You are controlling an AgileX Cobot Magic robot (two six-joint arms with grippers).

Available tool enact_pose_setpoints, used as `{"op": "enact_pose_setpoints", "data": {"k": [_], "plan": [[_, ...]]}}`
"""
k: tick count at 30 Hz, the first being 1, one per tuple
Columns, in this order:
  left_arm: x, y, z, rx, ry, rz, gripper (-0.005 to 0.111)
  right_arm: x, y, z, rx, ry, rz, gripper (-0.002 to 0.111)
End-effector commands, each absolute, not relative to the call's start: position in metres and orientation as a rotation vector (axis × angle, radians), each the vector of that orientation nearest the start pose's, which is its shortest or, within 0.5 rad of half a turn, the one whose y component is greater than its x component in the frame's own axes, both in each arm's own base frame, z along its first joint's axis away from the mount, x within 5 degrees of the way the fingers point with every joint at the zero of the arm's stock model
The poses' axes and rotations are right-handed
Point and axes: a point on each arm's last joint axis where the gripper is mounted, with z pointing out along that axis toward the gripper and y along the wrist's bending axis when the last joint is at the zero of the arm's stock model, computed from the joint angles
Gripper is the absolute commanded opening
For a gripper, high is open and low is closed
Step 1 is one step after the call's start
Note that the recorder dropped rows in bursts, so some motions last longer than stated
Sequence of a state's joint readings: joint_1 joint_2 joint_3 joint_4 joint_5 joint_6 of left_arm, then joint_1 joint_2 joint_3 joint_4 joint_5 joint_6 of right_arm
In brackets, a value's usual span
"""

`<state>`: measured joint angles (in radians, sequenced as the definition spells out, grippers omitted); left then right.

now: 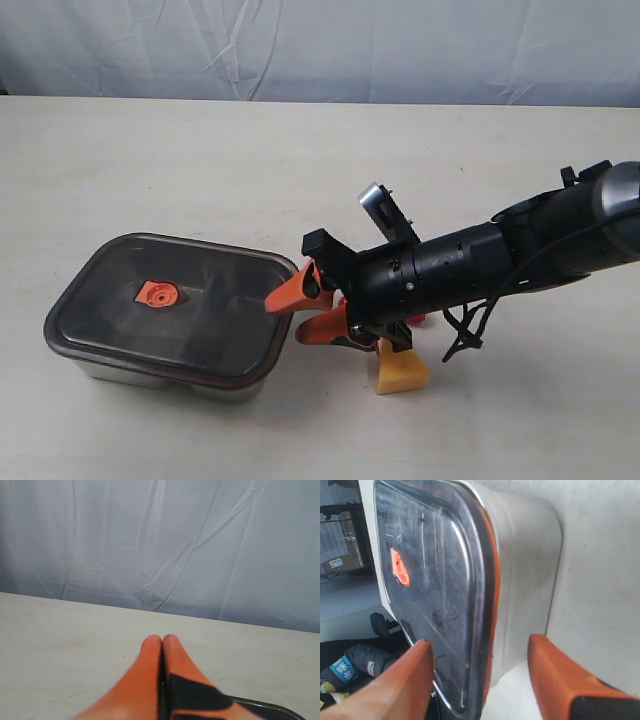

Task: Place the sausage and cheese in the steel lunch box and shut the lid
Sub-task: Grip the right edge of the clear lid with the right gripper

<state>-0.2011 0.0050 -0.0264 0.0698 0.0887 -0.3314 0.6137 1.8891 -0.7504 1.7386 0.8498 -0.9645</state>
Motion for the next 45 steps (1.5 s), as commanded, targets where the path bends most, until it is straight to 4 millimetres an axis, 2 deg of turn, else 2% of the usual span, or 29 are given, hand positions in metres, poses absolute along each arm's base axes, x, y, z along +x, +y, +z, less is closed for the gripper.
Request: {"op": "enact_pose_setpoints", "data": {"k": [1,15,17,20,23,30,32,35,45], "plan": [[0.054,-0.01,0.214,-0.05,1.552,-0.359,0.0,0.213,0.235,0.126,-0.117,2.76,1.585,0.055],[0.054,-0.01,0.214,-0.05,1.552,-0.359,0.0,0.214,0.234,0.125,-0.108,2.764,1.555,0.055],[0.054,-0.01,0.214,-0.05,1.552,-0.359,0.0,0.214,0.234,0.125,-0.108,2.764,1.555,0.048],[0.054,-0.01,0.214,-0.05,1.552,-0.359,0.0,0.215,0.235,0.125,-0.119,2.756,1.555,0.029],[0.054,-0.01,0.214,-0.05,1.552,-0.359,0.0,0.217,0.236,0.127,-0.125,2.748,1.558,0.018],[0.054,-0.01,0.214,-0.051,1.552,-0.36,0.0,0.217,0.236,0.126,-0.123,2.749,1.548,0.025],[0.054,-0.01,0.214,-0.05,1.552,-0.359,0.0,0.217,0.236,0.126,-0.126,2.748,1.547,0.019],[0.054,-0.01,0.214,-0.05,1.552,-0.359,0.0,0.217,0.236,0.126,-0.15,2.739,1.543,0.0],[0.054,-0.01,0.214,-0.05,1.552,-0.359,0.0,0.212,0.238,0.137,-0.201,2.699,1.672,-0.001]]}}
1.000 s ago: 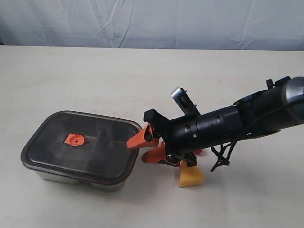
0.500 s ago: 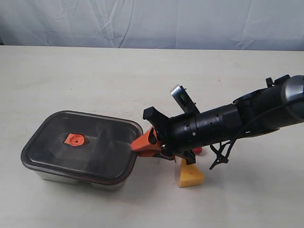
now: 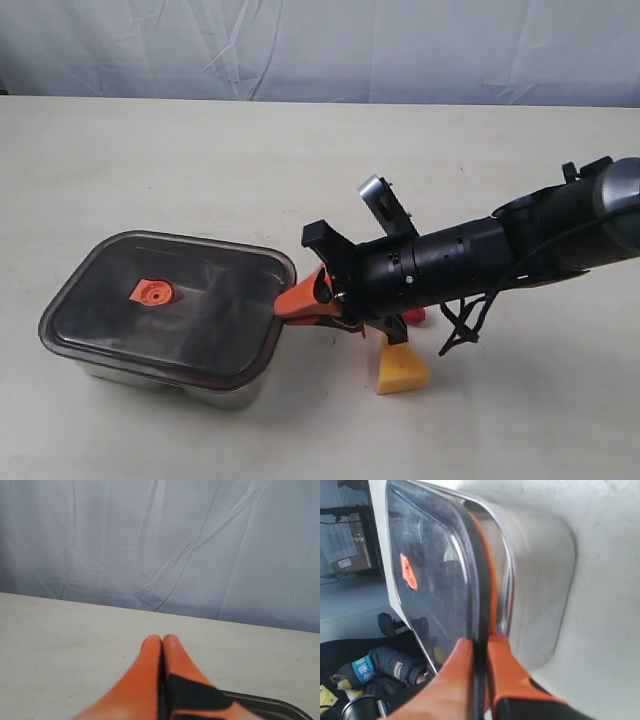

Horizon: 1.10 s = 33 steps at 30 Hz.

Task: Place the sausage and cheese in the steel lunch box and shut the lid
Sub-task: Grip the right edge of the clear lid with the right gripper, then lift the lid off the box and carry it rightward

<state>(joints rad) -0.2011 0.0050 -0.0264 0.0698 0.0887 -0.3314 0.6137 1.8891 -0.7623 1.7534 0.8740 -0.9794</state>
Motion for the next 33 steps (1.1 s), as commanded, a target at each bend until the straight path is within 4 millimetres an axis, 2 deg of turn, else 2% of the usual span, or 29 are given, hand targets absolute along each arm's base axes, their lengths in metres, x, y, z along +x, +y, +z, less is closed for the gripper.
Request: {"op": "enact_pose_setpoints", "data": {"k": [1,7,13,18,24,29,33], "plan": [[0.054,-0.01,0.214,-0.05,1.552,-0.359,0.0,0.212,0.238,0.14,-0.206,2.691,1.674,-0.001],[0.054,-0.01,0.214,-0.05,1.552,-0.359,0.0,0.21,0.238,0.159,-0.262,2.617,1.715,-0.001],[0.054,-0.01,0.214,-0.05,1.552,-0.359,0.0,0.206,0.235,0.187,-0.348,2.501,1.727,-0.001],[0.054,-0.01,0.214,-0.05,1.552,-0.359,0.0,0.2,0.23,0.216,-0.422,2.381,1.723,-0.001],[0.054,-0.01,0.214,-0.05,1.552,-0.359,0.0,0.188,0.218,0.263,-0.528,2.173,1.656,-0.001],[0.054,-0.01,0.214,-0.05,1.552,-0.359,0.0,0.174,0.202,0.295,-0.603,2.052,1.529,-0.001],[0.054,-0.01,0.214,-0.05,1.552,-0.359,0.0,0.161,0.184,0.326,-0.729,1.972,1.287,-0.001]]}}
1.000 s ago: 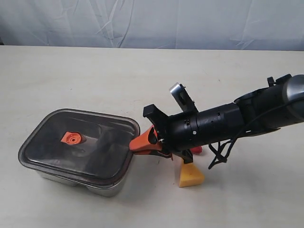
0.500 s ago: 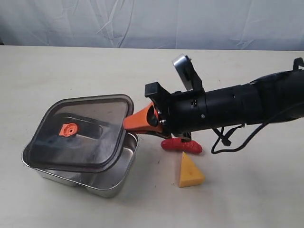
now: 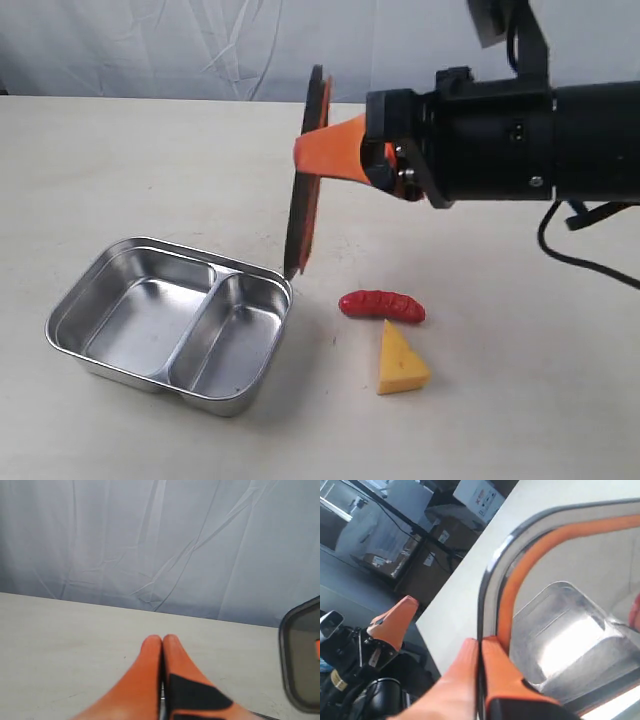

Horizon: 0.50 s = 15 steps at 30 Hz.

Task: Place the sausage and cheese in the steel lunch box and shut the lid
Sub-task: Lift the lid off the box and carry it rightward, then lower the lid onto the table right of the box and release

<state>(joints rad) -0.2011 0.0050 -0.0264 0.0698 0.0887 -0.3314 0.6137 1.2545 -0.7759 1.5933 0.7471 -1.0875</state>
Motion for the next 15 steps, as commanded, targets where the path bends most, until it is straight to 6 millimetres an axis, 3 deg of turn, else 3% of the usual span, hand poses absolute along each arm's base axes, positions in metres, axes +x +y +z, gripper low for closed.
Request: {"op": "enact_pose_setpoints", "data": {"k": [1,7,15], "plan": [[0.054,-0.01,0.214,-0.05,1.552,-0.359,0.0,0.158,0.178,0.336,-0.715,1.97,1.237,-0.001],[0.054,-0.01,0.214,-0.05,1.552,-0.359,0.0,0.152,0.155,0.352,-0.642,2.102,0.98,-0.001],[0.054,-0.01,0.214,-0.05,1.552,-0.359,0.0,0.148,0.118,0.333,-0.484,2.541,0.49,-0.001]]}}
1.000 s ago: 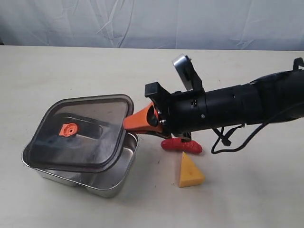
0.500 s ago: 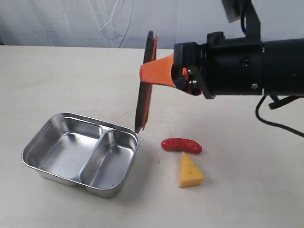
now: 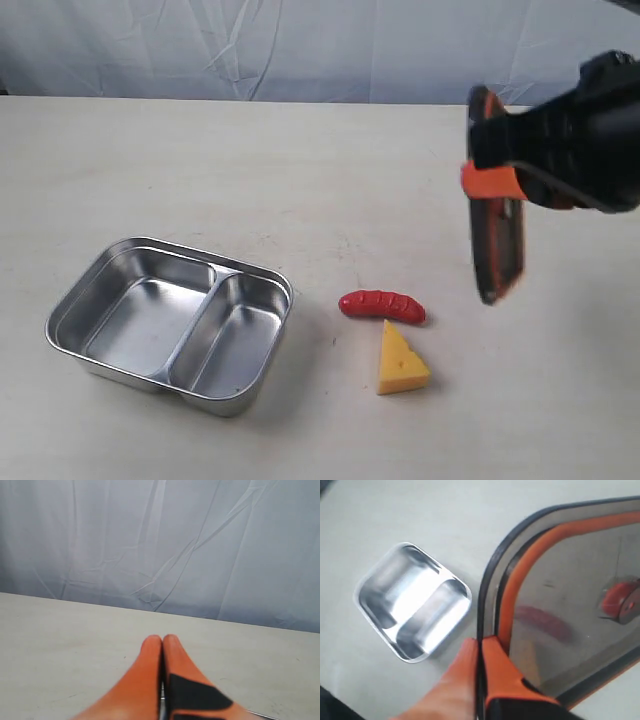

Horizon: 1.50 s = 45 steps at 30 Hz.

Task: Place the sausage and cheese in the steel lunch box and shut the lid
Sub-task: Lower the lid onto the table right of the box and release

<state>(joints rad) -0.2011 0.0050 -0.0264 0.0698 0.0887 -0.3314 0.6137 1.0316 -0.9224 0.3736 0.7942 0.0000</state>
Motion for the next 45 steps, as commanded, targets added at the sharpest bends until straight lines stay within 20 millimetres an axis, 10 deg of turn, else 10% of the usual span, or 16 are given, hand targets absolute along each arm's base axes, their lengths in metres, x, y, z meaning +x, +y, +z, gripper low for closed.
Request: {"op": "enact_pose_setpoints", "data": {"k": [1,21,27,31,45], "plan": [[0.054,-0.01,0.214,-0.05,1.552,-0.359,0.0,0.147,0.115,0.331,-0.47,2.574,0.458,-0.001],[0.054,-0.01,0.214,-0.05,1.552,-0.359,0.0,0.208,0.146,0.219,-0.59,2.991,0.042,0.0],[0.054,-0.01,0.214,-0.05,1.552,-0.359,0.0,0.219,0.153,0.19,-0.598,3.054,-0.007,0.042],[0.054,-0.01,0.214,-0.05,1.552,-0.359,0.0,0.217,0.156,0.186,-0.582,3.091,0.02,0.067],[0.054,-0.01,0.214,-0.05,1.552,-0.359,0.0,0.223,0.158,0.195,-0.54,3.089,-0.009,0.068]]}}
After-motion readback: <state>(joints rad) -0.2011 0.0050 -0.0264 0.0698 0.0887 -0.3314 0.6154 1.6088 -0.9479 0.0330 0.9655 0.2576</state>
